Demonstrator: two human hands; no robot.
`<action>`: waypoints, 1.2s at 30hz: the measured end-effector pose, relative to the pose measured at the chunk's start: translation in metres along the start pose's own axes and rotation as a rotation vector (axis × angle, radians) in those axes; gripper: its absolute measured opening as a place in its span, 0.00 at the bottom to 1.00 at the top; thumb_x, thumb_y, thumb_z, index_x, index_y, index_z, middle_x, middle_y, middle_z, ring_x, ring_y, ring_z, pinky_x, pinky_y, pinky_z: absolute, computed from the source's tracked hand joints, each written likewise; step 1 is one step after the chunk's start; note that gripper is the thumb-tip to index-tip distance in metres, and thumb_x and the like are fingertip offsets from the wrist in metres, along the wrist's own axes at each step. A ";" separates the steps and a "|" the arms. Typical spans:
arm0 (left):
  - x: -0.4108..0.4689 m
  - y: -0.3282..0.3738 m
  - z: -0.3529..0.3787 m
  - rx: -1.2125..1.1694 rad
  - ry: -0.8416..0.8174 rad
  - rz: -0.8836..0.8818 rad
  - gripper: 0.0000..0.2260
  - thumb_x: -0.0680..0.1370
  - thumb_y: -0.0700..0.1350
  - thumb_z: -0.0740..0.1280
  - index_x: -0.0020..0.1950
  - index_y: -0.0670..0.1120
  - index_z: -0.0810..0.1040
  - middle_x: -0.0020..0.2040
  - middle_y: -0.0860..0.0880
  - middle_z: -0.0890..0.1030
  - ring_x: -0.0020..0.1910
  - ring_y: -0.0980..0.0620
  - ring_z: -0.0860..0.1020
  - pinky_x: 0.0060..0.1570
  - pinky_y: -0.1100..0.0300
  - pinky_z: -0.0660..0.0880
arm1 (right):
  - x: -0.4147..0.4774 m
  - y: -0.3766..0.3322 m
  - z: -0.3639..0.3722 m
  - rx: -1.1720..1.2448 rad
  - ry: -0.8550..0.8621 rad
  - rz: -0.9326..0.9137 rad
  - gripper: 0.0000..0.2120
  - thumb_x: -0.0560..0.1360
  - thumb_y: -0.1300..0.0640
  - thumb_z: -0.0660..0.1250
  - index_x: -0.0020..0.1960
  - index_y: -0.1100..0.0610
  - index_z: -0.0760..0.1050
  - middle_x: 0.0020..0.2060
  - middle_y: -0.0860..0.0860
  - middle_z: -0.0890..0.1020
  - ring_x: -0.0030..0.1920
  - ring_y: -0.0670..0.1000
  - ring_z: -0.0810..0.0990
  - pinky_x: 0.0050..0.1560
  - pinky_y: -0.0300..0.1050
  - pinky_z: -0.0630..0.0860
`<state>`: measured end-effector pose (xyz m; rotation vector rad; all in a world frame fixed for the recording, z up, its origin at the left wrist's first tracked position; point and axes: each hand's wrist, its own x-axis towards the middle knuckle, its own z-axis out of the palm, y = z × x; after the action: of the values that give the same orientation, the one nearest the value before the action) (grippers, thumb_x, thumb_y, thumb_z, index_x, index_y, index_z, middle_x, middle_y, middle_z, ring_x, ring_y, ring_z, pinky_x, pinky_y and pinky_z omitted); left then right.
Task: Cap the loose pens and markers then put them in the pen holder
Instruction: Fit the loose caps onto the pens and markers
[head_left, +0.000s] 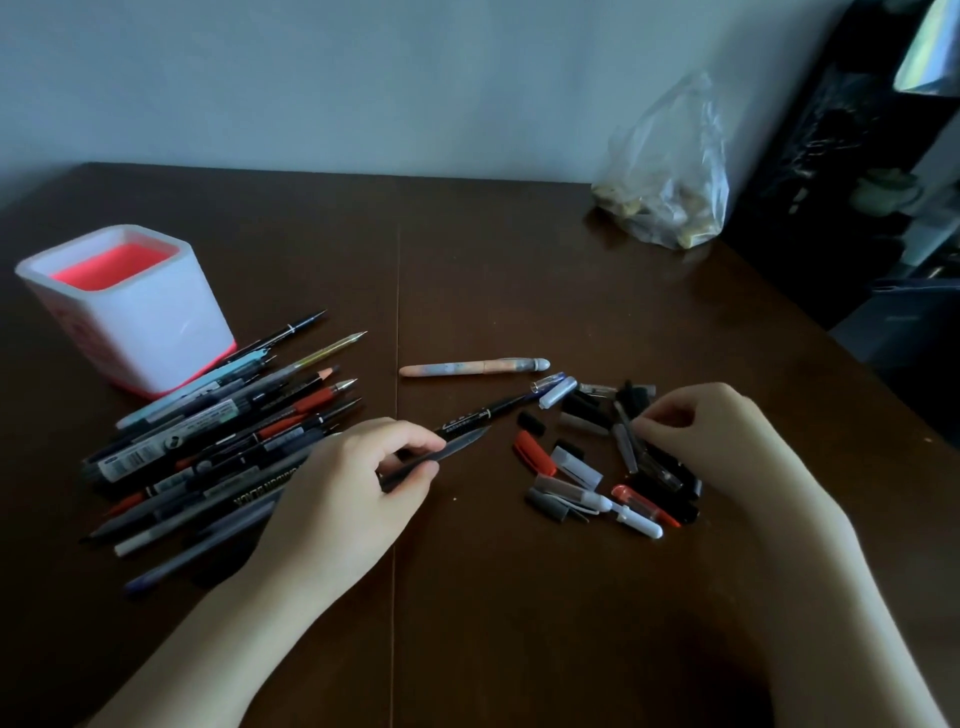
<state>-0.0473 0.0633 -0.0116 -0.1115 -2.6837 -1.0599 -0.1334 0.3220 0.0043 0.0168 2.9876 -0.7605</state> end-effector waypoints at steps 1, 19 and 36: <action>0.000 0.000 0.000 0.009 -0.004 0.005 0.09 0.72 0.41 0.70 0.50 0.52 0.81 0.44 0.59 0.80 0.42 0.61 0.78 0.36 0.73 0.73 | 0.000 0.001 0.000 0.008 0.011 0.014 0.09 0.72 0.52 0.68 0.33 0.44 0.75 0.35 0.45 0.79 0.37 0.46 0.78 0.37 0.45 0.78; -0.001 0.001 0.003 0.020 -0.032 0.000 0.10 0.71 0.40 0.70 0.49 0.52 0.81 0.42 0.64 0.77 0.41 0.60 0.78 0.39 0.71 0.70 | -0.007 0.002 -0.009 -0.079 -0.264 0.069 0.04 0.68 0.54 0.73 0.39 0.48 0.77 0.40 0.46 0.81 0.40 0.45 0.78 0.36 0.36 0.73; -0.002 0.002 -0.002 -0.205 -0.013 0.039 0.07 0.70 0.41 0.71 0.46 0.51 0.82 0.37 0.59 0.81 0.38 0.62 0.80 0.38 0.73 0.75 | -0.032 -0.055 0.023 0.443 -0.145 -0.377 0.07 0.75 0.55 0.62 0.46 0.42 0.74 0.39 0.45 0.83 0.40 0.50 0.80 0.43 0.43 0.78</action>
<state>-0.0451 0.0635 -0.0092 -0.2078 -2.5660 -1.3238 -0.1015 0.2630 0.0121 -0.5653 2.6507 -1.3791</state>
